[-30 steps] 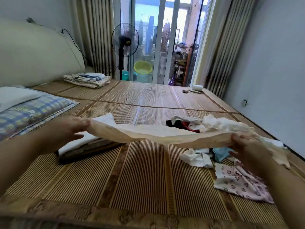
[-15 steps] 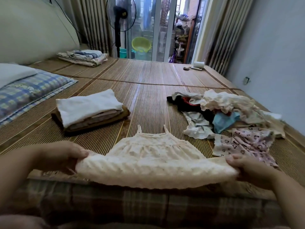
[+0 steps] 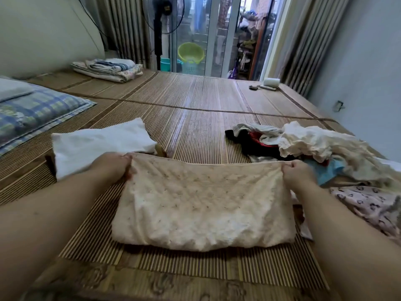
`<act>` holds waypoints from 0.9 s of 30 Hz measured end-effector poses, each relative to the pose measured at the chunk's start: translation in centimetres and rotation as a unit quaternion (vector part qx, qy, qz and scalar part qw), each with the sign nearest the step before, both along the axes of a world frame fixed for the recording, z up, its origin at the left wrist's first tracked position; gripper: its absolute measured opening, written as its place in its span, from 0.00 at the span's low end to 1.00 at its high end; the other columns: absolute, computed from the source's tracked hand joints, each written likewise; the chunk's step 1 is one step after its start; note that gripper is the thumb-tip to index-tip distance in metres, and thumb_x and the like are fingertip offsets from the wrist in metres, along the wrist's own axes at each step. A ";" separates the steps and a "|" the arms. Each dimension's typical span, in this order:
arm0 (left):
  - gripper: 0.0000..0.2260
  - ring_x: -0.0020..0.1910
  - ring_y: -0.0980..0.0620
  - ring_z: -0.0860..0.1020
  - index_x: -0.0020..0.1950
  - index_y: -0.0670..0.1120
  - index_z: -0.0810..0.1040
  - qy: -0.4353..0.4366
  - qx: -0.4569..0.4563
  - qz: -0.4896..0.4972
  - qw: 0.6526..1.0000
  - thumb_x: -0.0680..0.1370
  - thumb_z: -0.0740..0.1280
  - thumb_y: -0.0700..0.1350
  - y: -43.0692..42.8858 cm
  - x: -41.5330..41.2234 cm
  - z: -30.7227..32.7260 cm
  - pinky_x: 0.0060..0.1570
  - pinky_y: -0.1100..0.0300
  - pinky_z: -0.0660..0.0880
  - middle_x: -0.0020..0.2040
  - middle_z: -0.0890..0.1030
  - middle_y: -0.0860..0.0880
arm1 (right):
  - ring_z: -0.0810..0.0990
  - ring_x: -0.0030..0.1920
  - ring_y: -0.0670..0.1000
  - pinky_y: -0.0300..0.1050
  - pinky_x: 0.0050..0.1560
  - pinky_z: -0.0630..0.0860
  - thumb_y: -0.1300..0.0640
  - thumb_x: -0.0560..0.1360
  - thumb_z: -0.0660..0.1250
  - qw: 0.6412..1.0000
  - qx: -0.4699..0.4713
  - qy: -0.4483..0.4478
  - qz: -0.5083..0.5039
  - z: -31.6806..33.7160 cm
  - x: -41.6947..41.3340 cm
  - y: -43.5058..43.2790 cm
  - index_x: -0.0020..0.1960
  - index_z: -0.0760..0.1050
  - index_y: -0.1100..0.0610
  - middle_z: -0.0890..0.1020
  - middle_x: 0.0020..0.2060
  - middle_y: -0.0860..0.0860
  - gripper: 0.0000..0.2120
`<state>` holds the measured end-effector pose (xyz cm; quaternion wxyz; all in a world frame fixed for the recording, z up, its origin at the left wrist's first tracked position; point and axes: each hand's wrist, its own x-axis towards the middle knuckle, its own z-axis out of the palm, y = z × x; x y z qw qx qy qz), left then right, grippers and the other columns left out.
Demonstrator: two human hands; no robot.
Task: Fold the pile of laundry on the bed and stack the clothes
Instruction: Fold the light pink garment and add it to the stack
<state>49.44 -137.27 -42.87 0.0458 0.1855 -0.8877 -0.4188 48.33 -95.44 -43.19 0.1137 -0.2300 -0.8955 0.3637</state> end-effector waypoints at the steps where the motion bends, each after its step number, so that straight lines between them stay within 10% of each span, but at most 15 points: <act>1: 0.17 0.54 0.36 0.78 0.54 0.35 0.79 0.011 -0.017 0.009 1.000 0.82 0.60 0.49 1.0 -0.4 -0.8 0.52 0.52 0.72 0.54 0.80 0.33 | 0.75 0.57 0.62 0.50 0.52 0.68 0.53 0.79 0.61 1.000 0.014 0.007 -0.013 -0.6 -0.5 -0.8 0.59 0.74 0.61 0.78 0.57 0.61 0.14; 5: 0.33 0.76 0.44 0.56 0.77 0.45 0.60 0.071 -0.153 -0.083 0.982 0.78 0.61 0.60 5.0 1.0 -4.3 0.73 0.51 0.55 0.78 0.56 0.43 | 0.70 0.66 0.60 0.54 0.62 0.68 0.52 0.79 0.63 0.992 0.091 0.059 0.070 -3.9 1.8 -5.0 0.71 0.67 0.55 0.73 0.67 0.58 0.22; 9: 0.36 0.78 0.50 0.41 0.78 0.61 0.46 -0.112 -0.326 -0.336 0.876 0.73 0.49 0.72 6.1 2.7 -8.4 0.76 0.44 0.46 0.80 0.42 0.53 | 0.54 0.77 0.48 0.55 0.75 0.54 0.40 0.80 0.55 0.932 0.223 -0.087 0.273 -7.1 5.4 -7.0 0.75 0.62 0.45 0.58 0.77 0.46 0.25; 13: 0.37 0.78 0.47 0.38 0.76 0.67 0.41 -0.176 -0.357 -0.319 0.860 0.70 0.46 0.76 5.3 2.3 -9.3 0.74 0.42 0.42 0.79 0.38 0.52 | 0.38 0.77 0.49 0.57 0.75 0.41 0.31 0.76 0.49 0.899 0.258 -0.190 0.299 -8.2 4.2 -5.8 0.78 0.46 0.40 0.42 0.78 0.46 0.33; 22: 0.42 0.75 0.61 0.33 0.71 0.71 0.41 -0.096 -0.350 -0.481 0.798 0.58 0.41 0.82 1.9 10.0 -6.4 0.73 0.56 0.38 0.74 0.36 0.65 | 0.47 0.75 0.37 0.52 0.77 0.48 0.15 0.51 0.51 0.894 0.175 -0.138 0.389 -6.1 10.8 -1.0 0.71 0.58 0.33 0.54 0.73 0.34 0.51; 27: 0.36 0.75 0.63 0.41 0.75 0.65 0.50 -0.095 -0.377 -0.401 0.830 0.69 0.36 0.74 1.2 11.2 -7.1 0.75 0.55 0.50 0.76 0.45 0.64 | 0.55 0.75 0.41 0.47 0.74 0.57 0.34 0.74 0.57 0.925 0.211 -0.116 0.293 -6.5 13.3 0.2 0.70 0.68 0.40 0.62 0.73 0.38 0.26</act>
